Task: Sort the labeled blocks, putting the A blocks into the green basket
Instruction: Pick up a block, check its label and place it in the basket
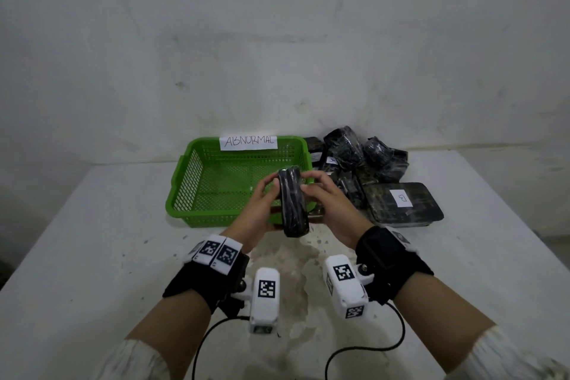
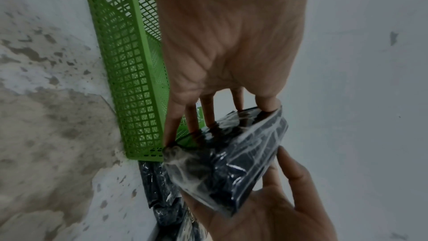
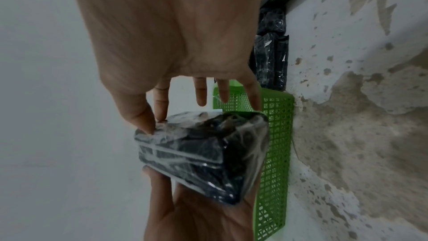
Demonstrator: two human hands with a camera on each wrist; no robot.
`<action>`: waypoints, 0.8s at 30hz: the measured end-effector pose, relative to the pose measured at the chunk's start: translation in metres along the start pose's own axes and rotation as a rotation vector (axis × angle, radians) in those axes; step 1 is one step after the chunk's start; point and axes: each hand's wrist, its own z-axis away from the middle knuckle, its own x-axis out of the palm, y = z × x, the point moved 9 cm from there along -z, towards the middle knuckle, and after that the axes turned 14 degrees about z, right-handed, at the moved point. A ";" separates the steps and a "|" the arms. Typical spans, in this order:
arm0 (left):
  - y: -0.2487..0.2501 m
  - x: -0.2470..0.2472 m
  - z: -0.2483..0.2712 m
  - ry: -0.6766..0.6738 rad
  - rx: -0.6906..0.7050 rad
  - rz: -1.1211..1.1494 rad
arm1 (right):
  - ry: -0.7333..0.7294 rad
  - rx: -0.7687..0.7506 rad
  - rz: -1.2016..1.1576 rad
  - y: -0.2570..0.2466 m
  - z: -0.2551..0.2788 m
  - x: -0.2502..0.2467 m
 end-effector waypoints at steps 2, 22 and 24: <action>-0.002 0.002 0.001 -0.010 -0.023 0.019 | -0.037 0.029 -0.041 0.000 0.000 0.002; 0.000 0.006 -0.002 -0.010 -0.042 -0.107 | 0.021 0.055 0.083 -0.001 0.009 0.006; -0.002 0.007 -0.001 -0.036 -0.061 -0.087 | 0.057 0.029 0.104 -0.003 0.010 0.003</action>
